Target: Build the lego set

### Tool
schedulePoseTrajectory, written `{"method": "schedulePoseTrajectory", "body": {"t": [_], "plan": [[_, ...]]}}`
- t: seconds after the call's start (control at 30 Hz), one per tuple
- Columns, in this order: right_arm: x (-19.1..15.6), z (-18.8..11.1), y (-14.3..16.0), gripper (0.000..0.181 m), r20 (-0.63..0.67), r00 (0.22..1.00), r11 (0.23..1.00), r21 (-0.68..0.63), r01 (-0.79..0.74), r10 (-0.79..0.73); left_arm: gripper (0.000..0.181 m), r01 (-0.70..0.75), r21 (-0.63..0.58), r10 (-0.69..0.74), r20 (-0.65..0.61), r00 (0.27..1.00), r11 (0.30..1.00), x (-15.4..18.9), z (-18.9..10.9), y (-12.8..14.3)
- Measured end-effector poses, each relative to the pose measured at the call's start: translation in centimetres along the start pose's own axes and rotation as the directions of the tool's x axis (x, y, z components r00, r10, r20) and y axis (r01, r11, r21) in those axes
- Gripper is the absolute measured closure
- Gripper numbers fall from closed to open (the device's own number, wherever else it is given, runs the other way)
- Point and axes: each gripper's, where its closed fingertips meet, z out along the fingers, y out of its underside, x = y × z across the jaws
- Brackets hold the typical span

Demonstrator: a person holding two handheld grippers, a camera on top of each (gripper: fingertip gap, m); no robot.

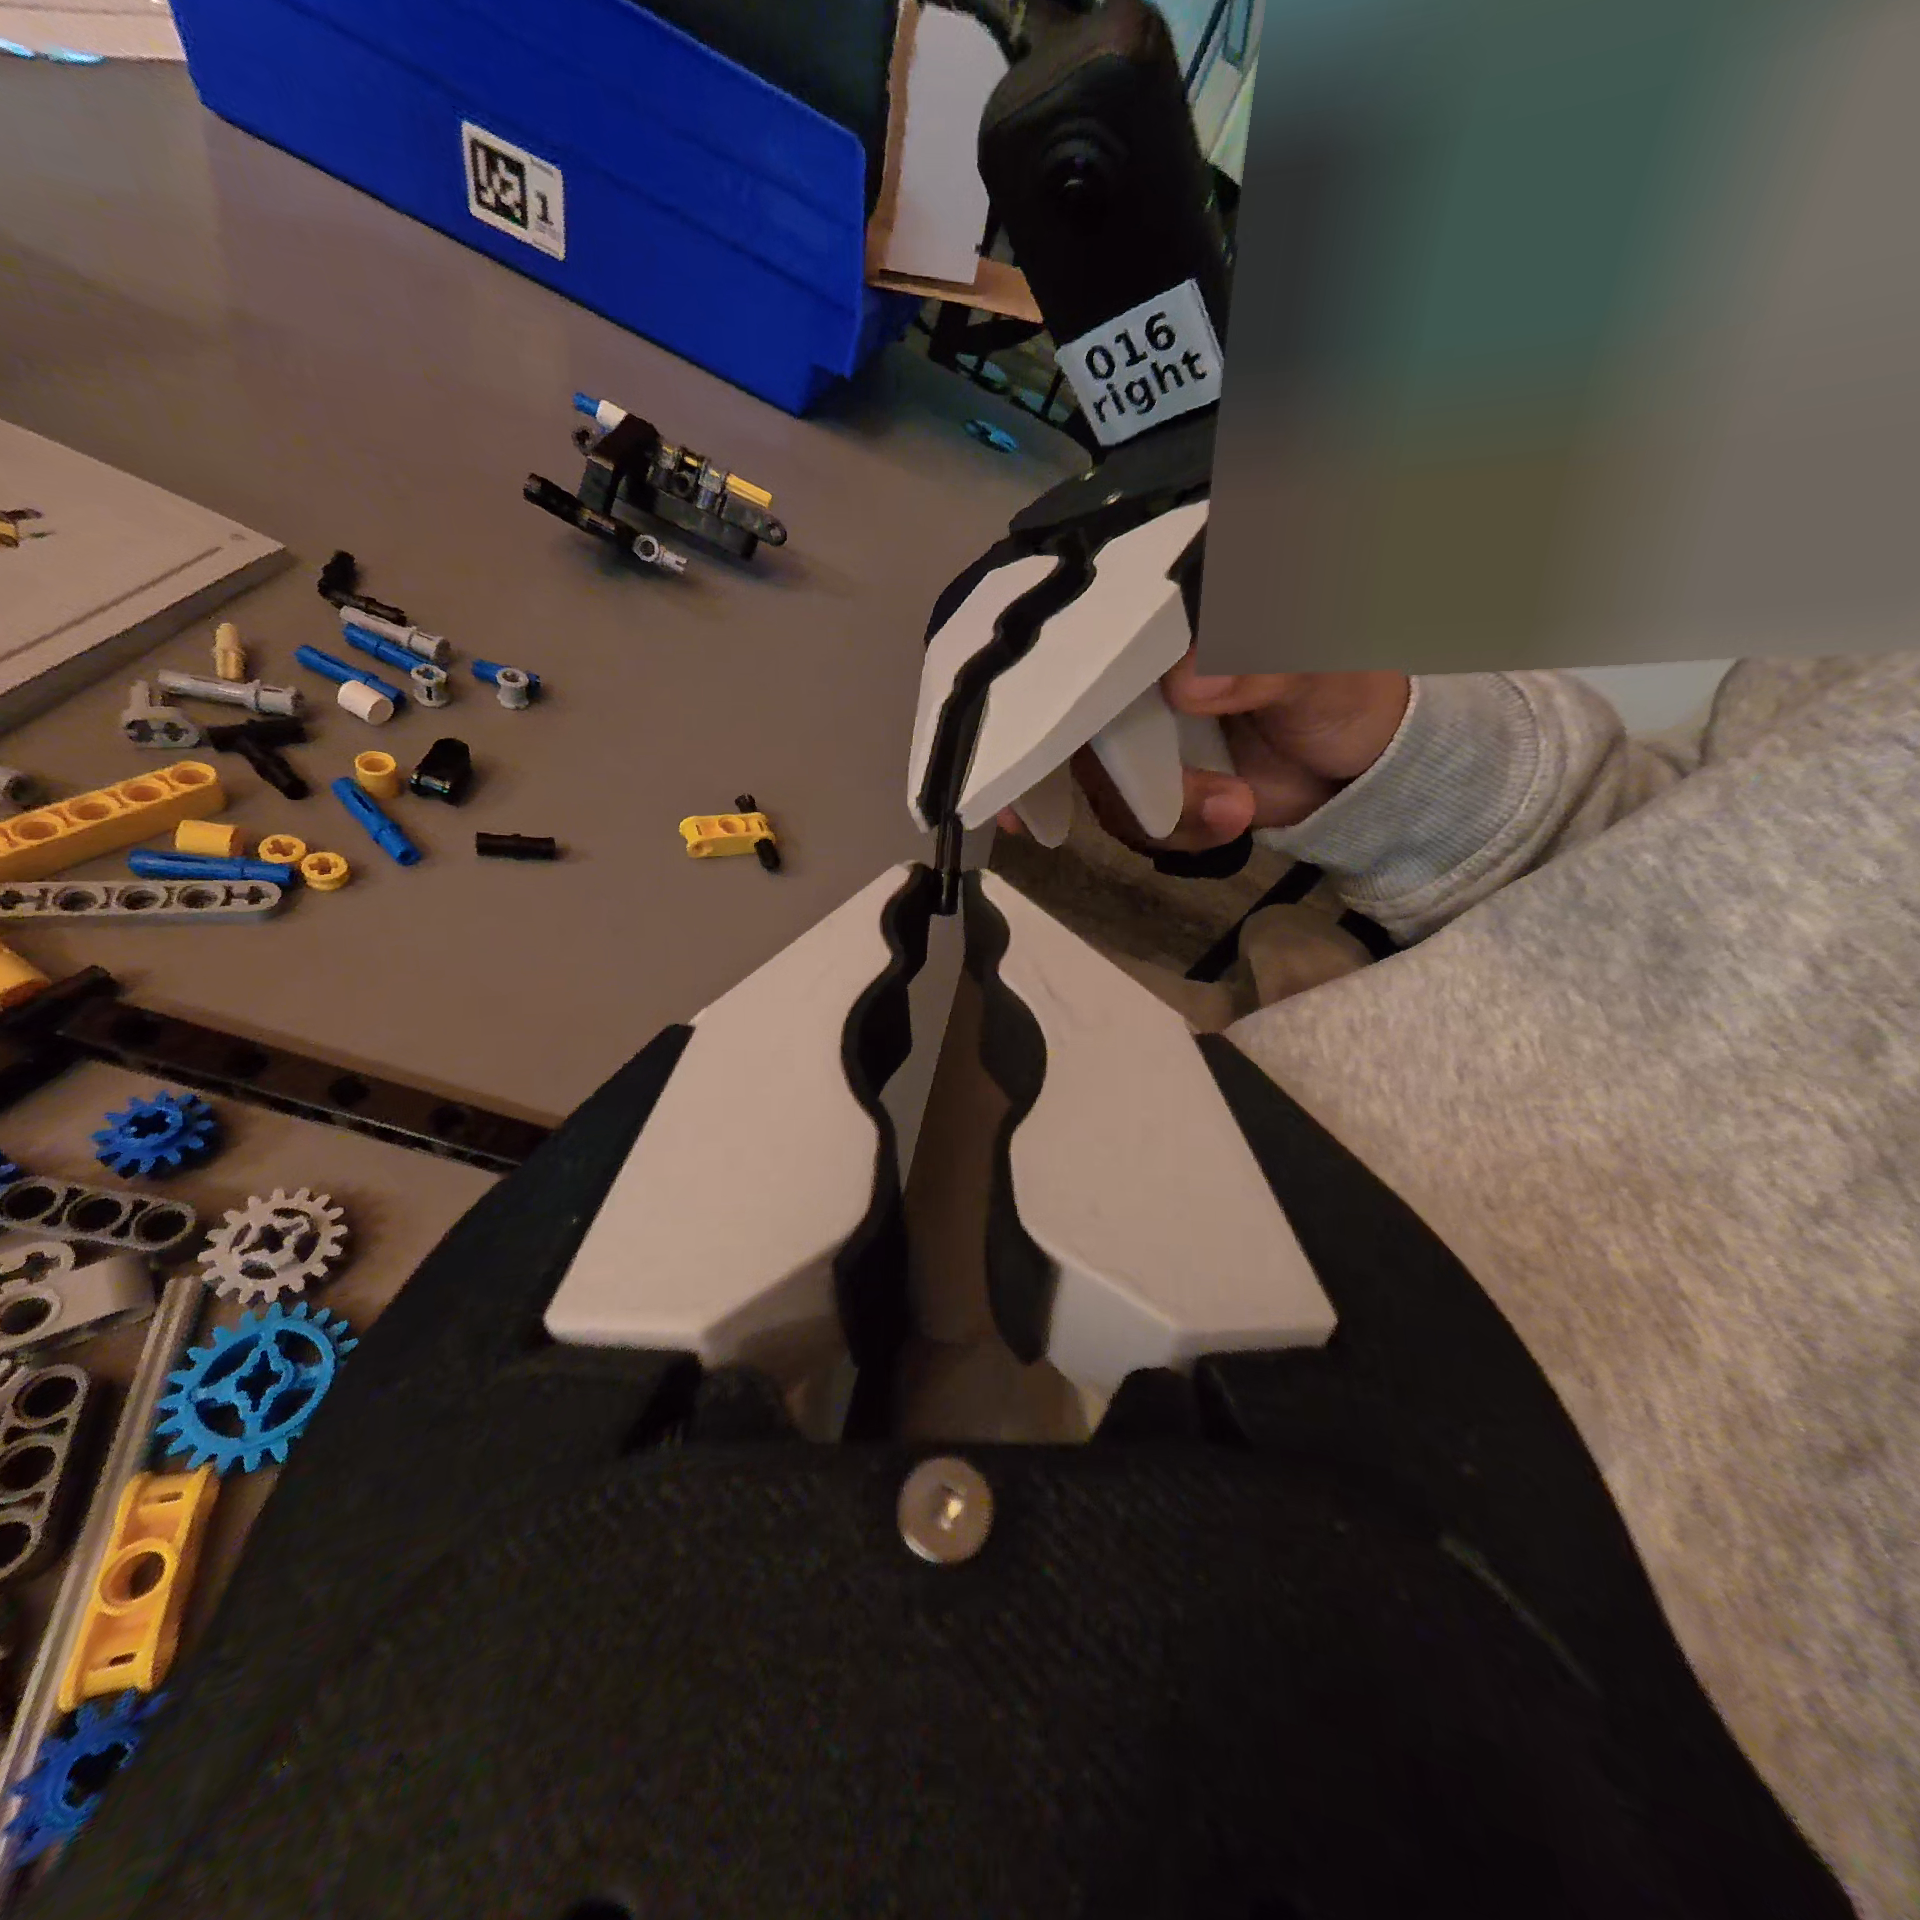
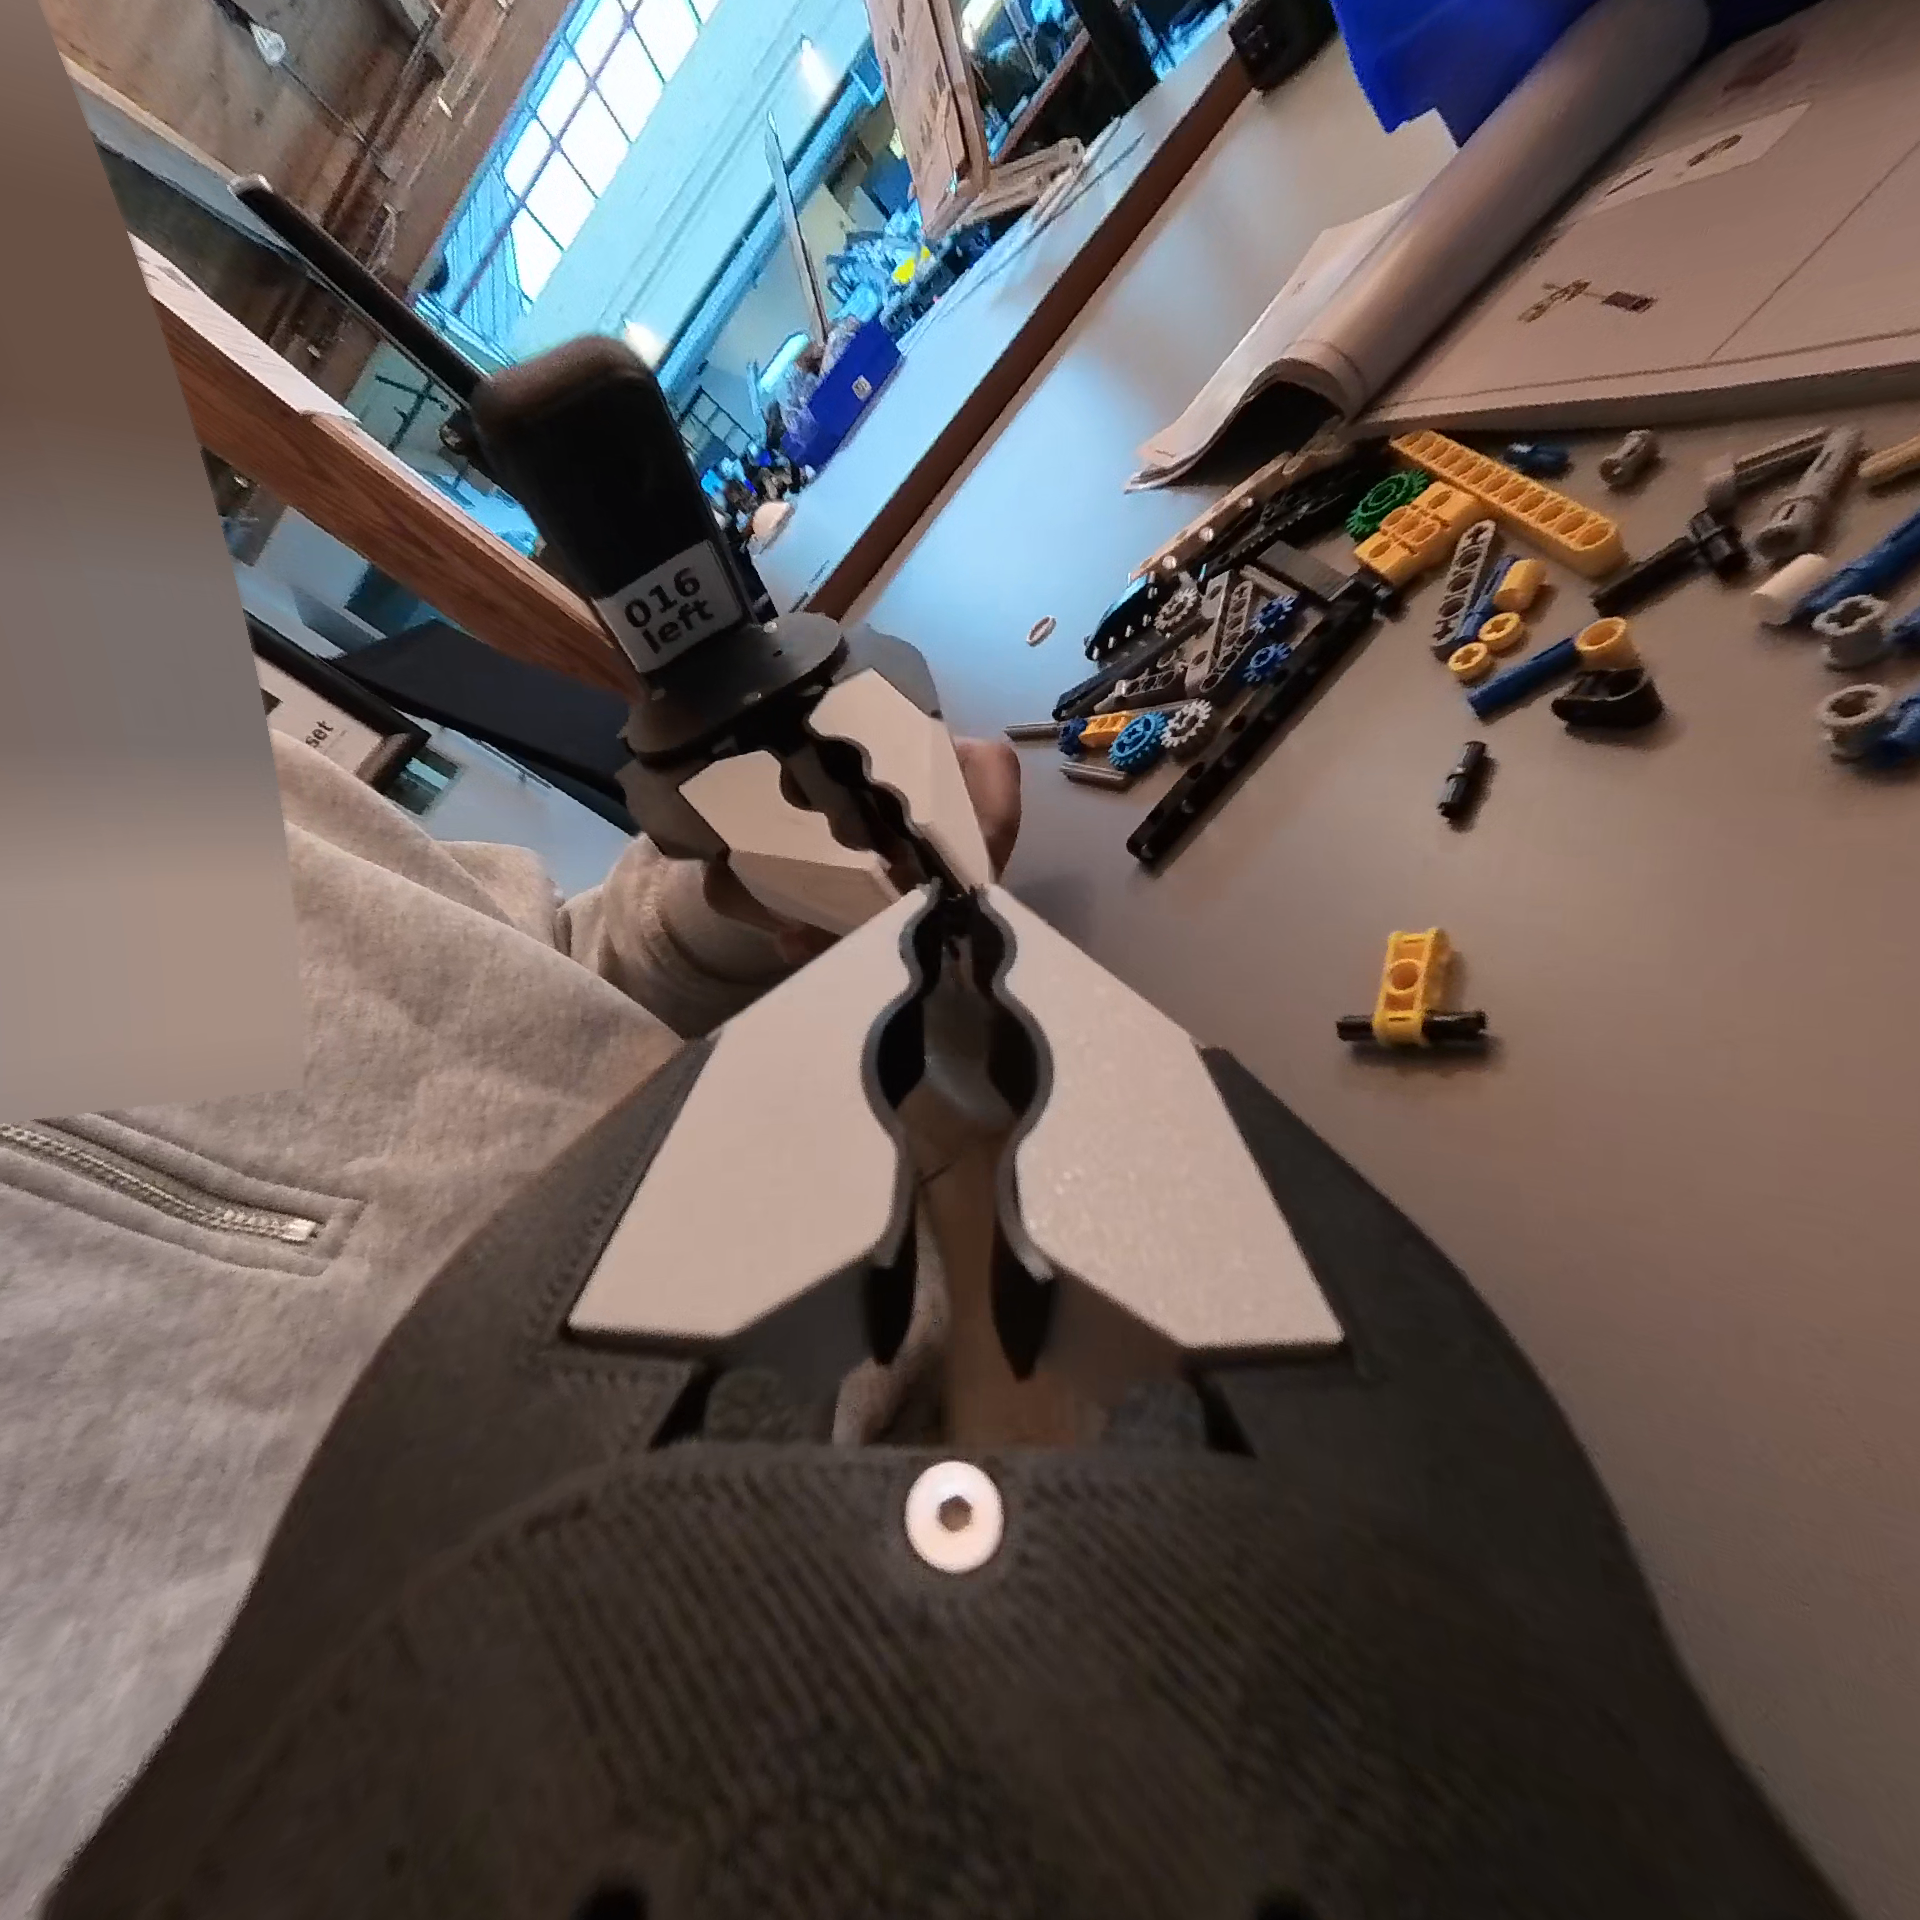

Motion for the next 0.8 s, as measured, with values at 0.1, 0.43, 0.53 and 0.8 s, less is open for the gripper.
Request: {"method": "schedulePoseTrajectory", "body": {"t": [0.1,0.43,0.53,0.8], "plan": [[-0.1,-0.6,-1.0,0.181,0.033,0.998,0.997,0.067,-0.05,0.048,0.168,-0.036,0.069,0.036,0.001,0.999,0.997,0.2,-0.3,-0.9],[-0.2,0.0,-1.8,0.181,0.126,0.964,0.961,0.122,-0.249,0.234,0.168,-0.271,0.119,0.245,0.198,0.949,0.955,-0.6,-0.4,-1.9],[-0.3,0.0,-1.9,0.18,0.175,0.942,0.942,0.126,-0.311,0.288,0.176,-0.294,0.125,0.265,0.21,0.941,0.947,-0.5,-0.5,-2.1],[-0.6,-0.1,-1.9,0.18,0.253,0.895,0.908,0.112,-0.405,0.368,0.176,-0.326,0.147,0.292,0.217,0.932,0.934,-0.3,-0.7,-2.4]]}}
